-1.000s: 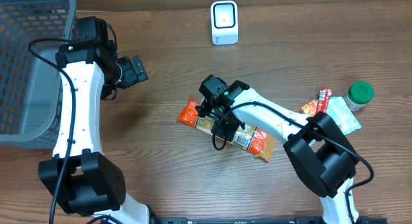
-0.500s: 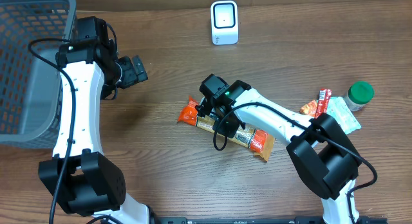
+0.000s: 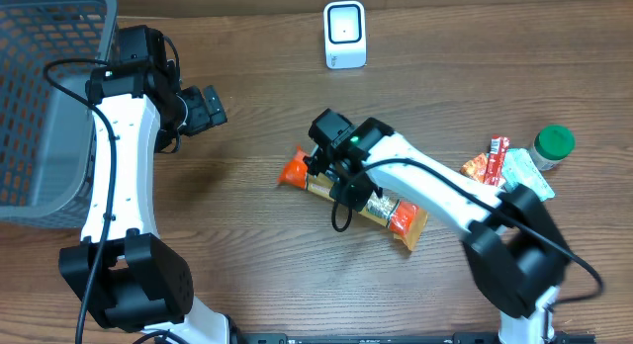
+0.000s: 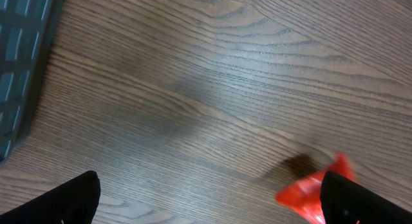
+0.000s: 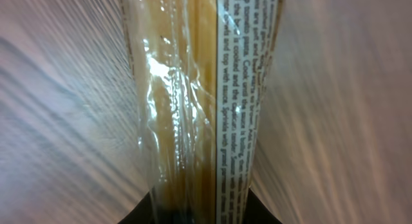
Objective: Scan the item barcode
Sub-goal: 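Lift the spaghetti package and carry it up to the white scanner, then hold the spaghetti package in front of the scanner window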
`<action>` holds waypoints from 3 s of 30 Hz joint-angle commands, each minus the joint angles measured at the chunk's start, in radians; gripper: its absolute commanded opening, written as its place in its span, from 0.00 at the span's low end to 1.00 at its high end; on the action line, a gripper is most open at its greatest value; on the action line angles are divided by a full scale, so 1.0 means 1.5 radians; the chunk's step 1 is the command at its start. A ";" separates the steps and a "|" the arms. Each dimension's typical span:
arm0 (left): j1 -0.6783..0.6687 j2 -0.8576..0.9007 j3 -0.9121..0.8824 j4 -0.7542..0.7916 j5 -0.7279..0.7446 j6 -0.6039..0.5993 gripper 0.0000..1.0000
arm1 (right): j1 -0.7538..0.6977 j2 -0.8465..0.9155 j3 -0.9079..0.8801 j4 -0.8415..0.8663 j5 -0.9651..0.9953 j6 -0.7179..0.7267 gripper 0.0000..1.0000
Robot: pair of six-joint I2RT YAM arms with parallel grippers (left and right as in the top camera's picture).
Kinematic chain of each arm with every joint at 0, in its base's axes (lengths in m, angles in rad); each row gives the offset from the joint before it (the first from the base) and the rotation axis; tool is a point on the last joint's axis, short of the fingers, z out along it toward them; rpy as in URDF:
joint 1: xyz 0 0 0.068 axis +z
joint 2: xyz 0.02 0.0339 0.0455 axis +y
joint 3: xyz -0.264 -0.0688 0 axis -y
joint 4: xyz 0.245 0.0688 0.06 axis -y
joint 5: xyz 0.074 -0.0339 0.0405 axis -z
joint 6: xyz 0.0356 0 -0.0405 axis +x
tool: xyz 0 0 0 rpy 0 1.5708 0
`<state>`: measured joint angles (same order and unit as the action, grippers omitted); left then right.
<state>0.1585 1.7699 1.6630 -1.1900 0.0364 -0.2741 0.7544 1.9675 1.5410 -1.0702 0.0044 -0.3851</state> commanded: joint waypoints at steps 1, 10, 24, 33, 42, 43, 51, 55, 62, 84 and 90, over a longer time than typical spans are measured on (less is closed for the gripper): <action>-0.002 0.002 0.011 -0.002 -0.002 0.010 1.00 | 0.003 -0.126 0.021 0.003 -0.005 0.016 0.04; -0.003 0.002 0.011 -0.002 -0.002 0.011 1.00 | 0.001 -0.203 0.030 0.037 0.035 0.049 0.03; -0.003 0.002 0.011 -0.002 -0.002 0.011 1.00 | -0.024 -0.218 0.241 -0.058 0.054 0.051 0.03; -0.002 0.002 0.011 -0.002 -0.002 0.010 1.00 | -0.042 -0.100 0.487 -0.147 0.102 -0.010 0.03; -0.003 0.002 0.011 -0.002 -0.002 0.011 1.00 | -0.041 0.036 0.522 -0.136 0.145 -0.202 0.03; -0.003 0.002 0.011 -0.002 -0.002 0.010 1.00 | -0.041 0.048 0.522 -0.116 0.160 -0.212 0.03; -0.003 0.002 0.011 -0.002 -0.002 0.010 1.00 | -0.041 0.123 0.522 0.084 0.255 -0.383 0.03; -0.002 0.002 0.011 -0.002 -0.002 0.010 1.00 | -0.041 0.152 0.522 0.195 0.299 -0.449 0.03; -0.003 0.002 0.011 -0.002 -0.002 0.010 1.00 | -0.041 0.224 0.522 0.390 0.387 -0.483 0.03; -0.002 0.002 0.011 -0.002 -0.002 0.011 1.00 | -0.105 0.405 0.522 0.892 0.380 -0.617 0.03; -0.002 0.002 0.011 -0.002 -0.002 0.011 1.00 | -0.103 0.430 0.521 0.915 0.380 -0.616 0.03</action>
<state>0.1585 1.7699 1.6630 -1.1900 0.0368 -0.2741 0.5842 2.6274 2.2883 0.2798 0.5758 -1.3167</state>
